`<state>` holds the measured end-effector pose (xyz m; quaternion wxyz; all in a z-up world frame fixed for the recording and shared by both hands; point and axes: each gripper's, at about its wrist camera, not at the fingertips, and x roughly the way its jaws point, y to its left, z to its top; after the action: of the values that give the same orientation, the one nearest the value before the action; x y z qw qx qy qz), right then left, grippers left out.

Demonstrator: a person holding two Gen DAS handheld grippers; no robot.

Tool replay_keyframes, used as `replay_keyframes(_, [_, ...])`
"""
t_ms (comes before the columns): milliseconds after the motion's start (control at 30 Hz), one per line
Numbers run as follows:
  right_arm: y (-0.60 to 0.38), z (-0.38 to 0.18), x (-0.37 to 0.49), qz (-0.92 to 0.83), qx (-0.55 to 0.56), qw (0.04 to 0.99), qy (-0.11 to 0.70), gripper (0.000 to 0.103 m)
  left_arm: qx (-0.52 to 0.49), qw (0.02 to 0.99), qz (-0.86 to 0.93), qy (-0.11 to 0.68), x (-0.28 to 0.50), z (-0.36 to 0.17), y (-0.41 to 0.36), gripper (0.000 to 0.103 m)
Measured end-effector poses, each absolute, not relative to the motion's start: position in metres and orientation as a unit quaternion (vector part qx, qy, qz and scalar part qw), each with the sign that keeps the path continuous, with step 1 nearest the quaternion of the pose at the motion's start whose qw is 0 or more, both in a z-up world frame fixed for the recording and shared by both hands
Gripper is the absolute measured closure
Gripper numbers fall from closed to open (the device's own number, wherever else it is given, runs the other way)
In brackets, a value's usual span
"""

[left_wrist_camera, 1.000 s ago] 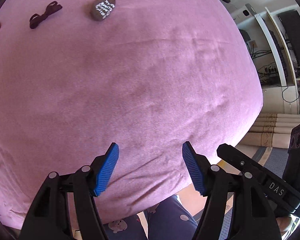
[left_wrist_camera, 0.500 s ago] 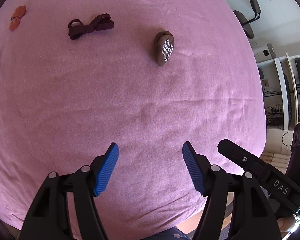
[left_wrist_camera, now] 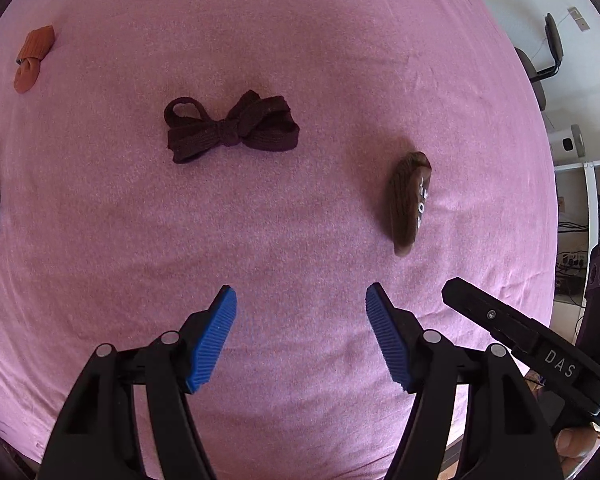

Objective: Collect trash
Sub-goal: 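Return both tools over the bed toward the ribbon bow and brown sock, then grasp the dark ribbon bow with the left tool while the right tool grasps the brown sock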

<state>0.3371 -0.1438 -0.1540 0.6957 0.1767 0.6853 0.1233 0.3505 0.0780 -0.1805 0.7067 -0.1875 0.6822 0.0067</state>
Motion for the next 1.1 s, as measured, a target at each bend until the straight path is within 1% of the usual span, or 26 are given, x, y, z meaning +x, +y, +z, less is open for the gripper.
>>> replay_keyframes(167, [-0.128,-0.171,0.367,0.120,0.176,0.689,0.693,0.057,-0.196,0.701,0.021,0.686,0.375,-0.197,0.097,0.036])
replay_keyframes(233, [-0.127,-0.178,0.375,0.107,0.170,0.688,0.697,0.052,-0.199,0.697,0.024,0.688,0.384,-0.203,0.105,0.035])
replay_keyframes(267, [-0.125,-0.181,0.379,0.104,0.166,0.688,0.698,0.052,-0.201,0.695,0.026,0.689,0.389,-0.206,0.109,0.033])
replay_keyframes(567, [-0.114,-0.200,0.397,0.096,0.163,0.681,0.708,0.052,-0.208,0.690,0.048,0.691,0.422,-0.226,0.137,0.032])
replay_keyframes(667, [-0.109,-0.205,0.397,0.097,0.161,0.678,0.710,0.059,-0.209,0.684,0.047,0.697,0.433,-0.235,0.141,0.030])
replay_keyframes(767, [-0.107,-0.209,0.396,0.097,0.156,0.676,0.713,0.069,-0.203,0.675,0.046,0.707,0.443,-0.246,0.140,0.027])
replay_keyframes(867, [-0.103,-0.211,0.395,0.100,0.143,0.678,0.714,0.080,-0.206,0.667,0.053,0.714,0.451,-0.256,0.138,0.028])
replay_keyframes(900, [-0.102,-0.212,0.395,0.102,0.139,0.679,0.714,0.086,-0.206,0.666,0.057,0.715,0.452,-0.258,0.136,0.028])
replay_keyframes(933, [-0.101,-0.212,0.394,0.103,0.137,0.680,0.713,0.086,-0.203,0.665,0.061,0.716,0.453,-0.259,0.135,0.028])
replay_keyframes(967, [-0.098,-0.212,0.392,0.103,0.137,0.681,0.712,0.087,-0.196,0.666,0.065,0.717,0.454,-0.260,0.132,0.030])
replay_keyframes(1000, [-0.098,-0.212,0.391,0.104,0.138,0.682,0.711,0.091,-0.187,0.668,0.069,0.717,0.454,-0.261,0.129,0.030])
replay_keyframes(1033, [-0.097,-0.212,0.391,0.106,0.139,0.682,0.711,0.093,-0.179,0.670,0.072,0.717,0.454,-0.260,0.126,0.034])
replay_keyframes(1067, [-0.097,-0.212,0.391,0.109,0.143,0.680,0.710,0.096,-0.172,0.673,0.076,0.715,0.452,-0.260,0.124,0.040])
replay_keyframes(1100, [-0.103,-0.211,0.389,0.112,0.147,0.680,0.710,0.098,-0.168,0.677,0.079,0.713,0.450,-0.259,0.121,0.044])
